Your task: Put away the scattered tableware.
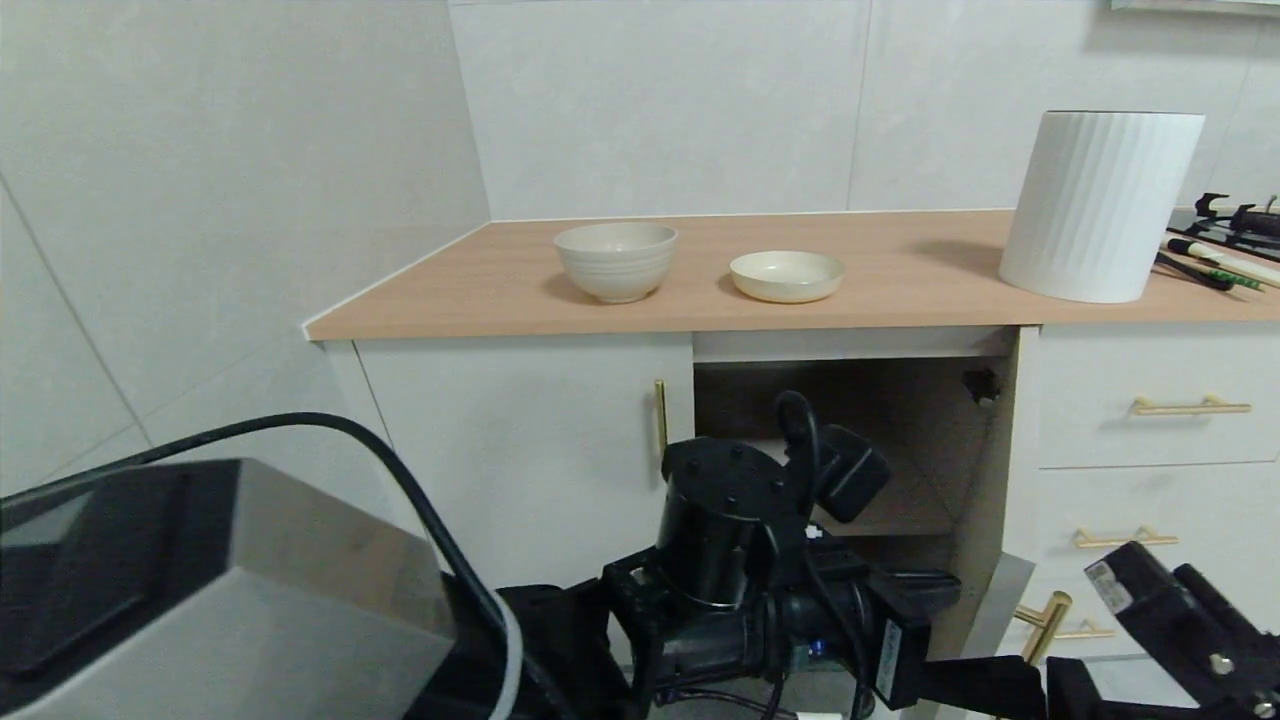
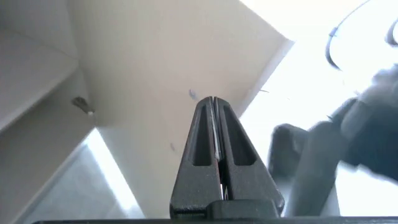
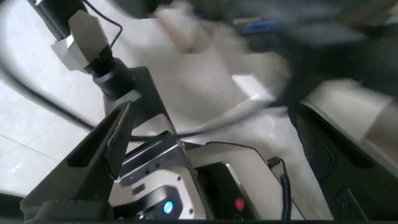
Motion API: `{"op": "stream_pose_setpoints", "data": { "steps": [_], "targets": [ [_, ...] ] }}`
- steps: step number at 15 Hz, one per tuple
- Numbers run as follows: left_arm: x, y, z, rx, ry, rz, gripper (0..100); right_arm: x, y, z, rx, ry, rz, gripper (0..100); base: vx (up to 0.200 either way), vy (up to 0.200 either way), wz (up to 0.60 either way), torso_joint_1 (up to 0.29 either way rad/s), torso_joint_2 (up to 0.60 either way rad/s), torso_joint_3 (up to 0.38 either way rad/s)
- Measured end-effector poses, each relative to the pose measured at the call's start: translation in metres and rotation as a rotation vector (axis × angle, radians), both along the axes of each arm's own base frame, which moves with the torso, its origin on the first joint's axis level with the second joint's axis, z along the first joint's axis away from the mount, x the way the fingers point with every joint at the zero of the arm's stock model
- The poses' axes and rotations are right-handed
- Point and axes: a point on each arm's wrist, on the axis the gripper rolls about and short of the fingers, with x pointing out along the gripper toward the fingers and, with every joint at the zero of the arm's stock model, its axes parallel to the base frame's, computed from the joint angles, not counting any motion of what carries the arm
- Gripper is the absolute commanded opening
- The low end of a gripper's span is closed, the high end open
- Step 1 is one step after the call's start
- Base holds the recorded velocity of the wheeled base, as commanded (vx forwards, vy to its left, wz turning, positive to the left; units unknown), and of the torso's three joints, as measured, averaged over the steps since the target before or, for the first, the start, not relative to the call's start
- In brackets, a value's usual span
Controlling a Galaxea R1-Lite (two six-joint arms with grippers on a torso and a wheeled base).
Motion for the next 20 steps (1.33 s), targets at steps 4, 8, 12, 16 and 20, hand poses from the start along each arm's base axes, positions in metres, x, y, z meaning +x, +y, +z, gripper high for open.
{"op": "stream_pose_setpoints", "data": {
  "steps": [4, 8, 12, 16, 20],
  "targets": [
    [0.016, 0.053, 0.01, 0.012, 0.015, 0.112, 0, 0.004, -0.003, 0.025, 0.062, -0.059, -0.051, 100, 0.0, 0.0, 0.0, 0.0, 0.0, 0.0],
    [0.019, 0.022, 0.011, 0.061, 0.048, 0.073, 0, 0.013, -0.003, 0.046, 0.118, -0.119, -0.133, 100, 0.0, 0.0, 0.0, 0.0, 0.0, 0.0],
    [0.009, -0.025, 0.003, 0.123, 0.087, -0.018, 0, 0.029, -0.011, 0.06, 0.146, -0.157, -0.236, 100, 0.0, 0.0, 0.0, 0.0, 0.0, 0.0],
    [-0.04, -0.06, 0.011, 0.103, 0.098, -0.148, 0, 0.036, -0.015, 0.072, 0.149, -0.168, -0.311, 100, 0.0, 0.0, 0.0, 0.0, 0.0, 0.0],
    [-0.045, -0.041, 0.025, 0.086, 0.126, -0.101, 0, 0.04, -0.018, 0.075, 0.133, -0.164, -0.364, 100, 0.0, 0.0, 0.0, 0.0, 0.0, 0.0]
  ]
}}
